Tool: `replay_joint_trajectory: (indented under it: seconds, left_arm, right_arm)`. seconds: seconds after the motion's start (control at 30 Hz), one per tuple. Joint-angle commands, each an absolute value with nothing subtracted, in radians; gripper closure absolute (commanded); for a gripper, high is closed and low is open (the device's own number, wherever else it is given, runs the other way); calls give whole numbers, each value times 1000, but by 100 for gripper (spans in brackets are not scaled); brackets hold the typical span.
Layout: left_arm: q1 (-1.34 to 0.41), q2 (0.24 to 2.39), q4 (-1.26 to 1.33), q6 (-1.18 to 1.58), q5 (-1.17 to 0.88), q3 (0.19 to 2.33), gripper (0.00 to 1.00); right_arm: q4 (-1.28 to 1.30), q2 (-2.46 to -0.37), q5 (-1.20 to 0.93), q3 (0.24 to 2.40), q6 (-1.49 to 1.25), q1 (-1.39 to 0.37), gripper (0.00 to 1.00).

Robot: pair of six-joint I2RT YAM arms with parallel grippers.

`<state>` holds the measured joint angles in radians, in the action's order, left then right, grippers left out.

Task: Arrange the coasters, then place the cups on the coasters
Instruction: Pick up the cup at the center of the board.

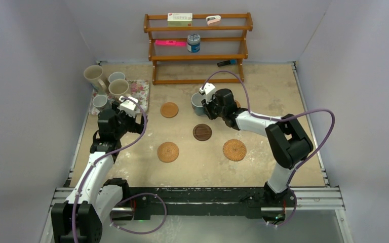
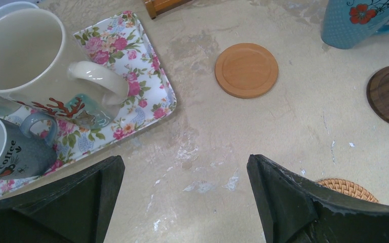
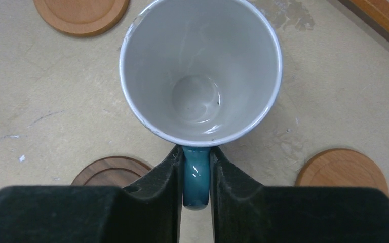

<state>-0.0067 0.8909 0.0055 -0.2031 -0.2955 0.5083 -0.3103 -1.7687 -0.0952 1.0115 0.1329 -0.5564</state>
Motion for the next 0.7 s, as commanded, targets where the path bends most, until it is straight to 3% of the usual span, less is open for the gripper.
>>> replay_joint_trajectory:
  seconds: [0.0, 0.13, 0.67]
  left_arm:
    - [-1, 879, 43, -221, -314, 502, 0]
    - [-2, 879, 43, -221, -313, 502, 0]
    - [-1, 874, 40, -223, -320, 501, 0]
  right_arm:
    - [-333, -1755, -90, 1050, 135, -562, 82]
    - [-334, -1740, -86, 1048, 143, -563, 100]
    - [-387, -1550, -57, 981, 196, -562, 100]
